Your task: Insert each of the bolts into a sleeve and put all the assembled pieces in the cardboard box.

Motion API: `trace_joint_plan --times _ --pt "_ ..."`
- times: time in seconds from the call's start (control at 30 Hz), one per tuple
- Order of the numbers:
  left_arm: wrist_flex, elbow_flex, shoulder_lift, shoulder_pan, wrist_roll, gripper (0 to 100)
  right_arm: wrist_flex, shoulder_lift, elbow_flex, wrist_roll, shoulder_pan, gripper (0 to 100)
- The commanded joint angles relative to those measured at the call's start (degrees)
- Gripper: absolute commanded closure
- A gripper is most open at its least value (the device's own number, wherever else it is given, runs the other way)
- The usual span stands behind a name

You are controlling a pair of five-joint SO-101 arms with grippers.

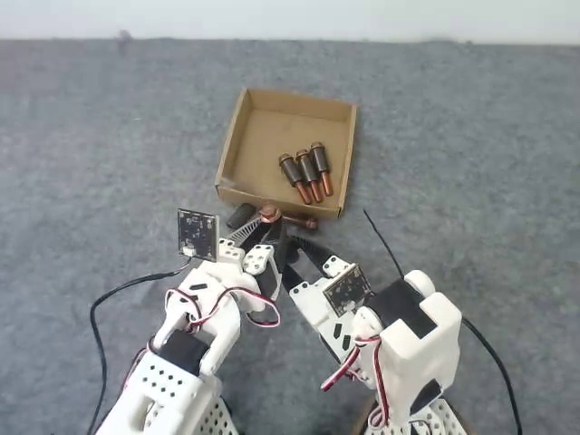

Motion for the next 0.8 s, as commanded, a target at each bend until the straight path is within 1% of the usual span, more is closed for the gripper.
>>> trace_joint_plan --times 0.0,0.13,0.77 --pt "2.3 -0.8 0.4 0.0 -0.8 99 -1.9 -1.0 1.5 -0.2 1.8 99.2" --pt "3.5 -0.8 0.4 0.0 -0.8 99 -1.9 -1.0 1.5 -0.2 1.8 99.2" --pt "3.5 -0.8 0.4 0.0 -0.8 99 -3.0 -1.0 1.5 -0.2 3.0 99.2"
